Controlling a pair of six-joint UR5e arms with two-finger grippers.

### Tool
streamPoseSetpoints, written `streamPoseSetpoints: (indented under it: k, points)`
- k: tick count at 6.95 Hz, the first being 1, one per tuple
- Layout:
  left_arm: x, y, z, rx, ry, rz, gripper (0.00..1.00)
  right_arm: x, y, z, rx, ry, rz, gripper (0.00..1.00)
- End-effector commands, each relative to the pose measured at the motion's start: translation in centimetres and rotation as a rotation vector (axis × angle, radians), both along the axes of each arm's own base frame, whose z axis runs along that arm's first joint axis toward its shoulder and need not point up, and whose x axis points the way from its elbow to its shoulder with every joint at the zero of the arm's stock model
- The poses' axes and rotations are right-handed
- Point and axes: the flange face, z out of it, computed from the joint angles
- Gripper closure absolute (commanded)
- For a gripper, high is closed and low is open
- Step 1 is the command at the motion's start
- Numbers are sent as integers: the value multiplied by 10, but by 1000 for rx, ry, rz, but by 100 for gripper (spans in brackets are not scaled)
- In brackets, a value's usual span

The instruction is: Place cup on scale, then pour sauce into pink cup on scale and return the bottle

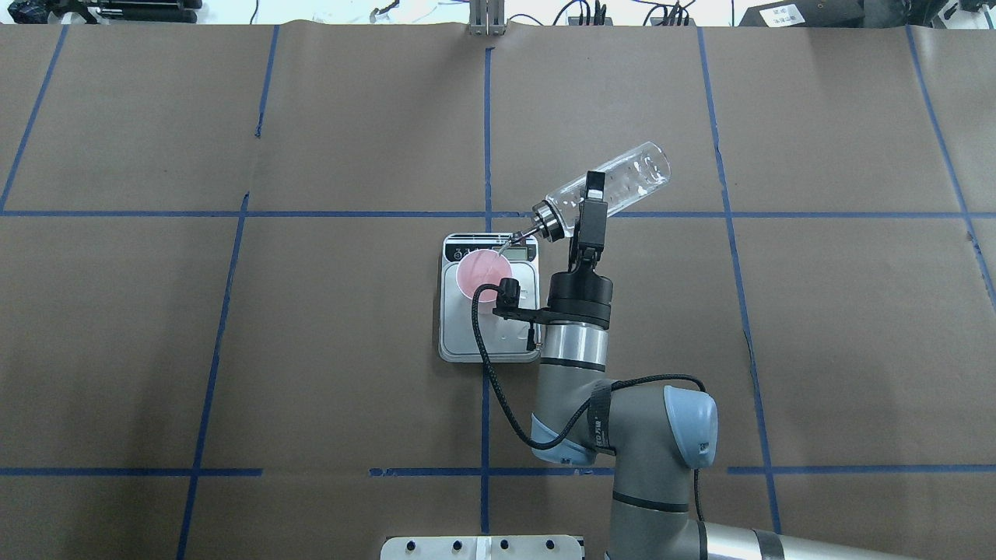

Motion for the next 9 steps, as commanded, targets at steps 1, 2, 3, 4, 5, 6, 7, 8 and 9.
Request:
streamPoseSetpoints:
  k: [1, 2, 3, 4, 5, 6, 7, 8, 9]
  points:
    - [0, 0, 0, 0, 0, 0, 0, 0, 0, 0, 0, 0, 0, 100]
    - [0, 0, -1, 1, 0, 0, 0, 0, 0, 0, 0, 0, 0, 100]
    - [0, 0, -1, 4, 0, 1, 0, 0, 1, -3, 1, -11, -2, 100]
    - [0, 0, -2, 6, 0, 1, 0, 0, 2, -3, -4, -23, -6, 100]
    - [0, 0, -2, 6, 0, 1, 0, -2, 9, -6, -9, -46, -19, 100]
    - [0, 0, -4, 9, 0, 1, 0, -5, 16, -5, -40, -116, -46, 100]
    - [0, 0, -5, 12, 0, 1, 0, -10, 24, -6, -78, -177, -77, 100]
    - [0, -1, -6, 16, 1, 1, 0, -15, 32, -7, -127, -262, -119, 100]
    - [0, -1, -7, 19, 1, 1, 0, -12, 40, -18, -177, -336, -161, 100]
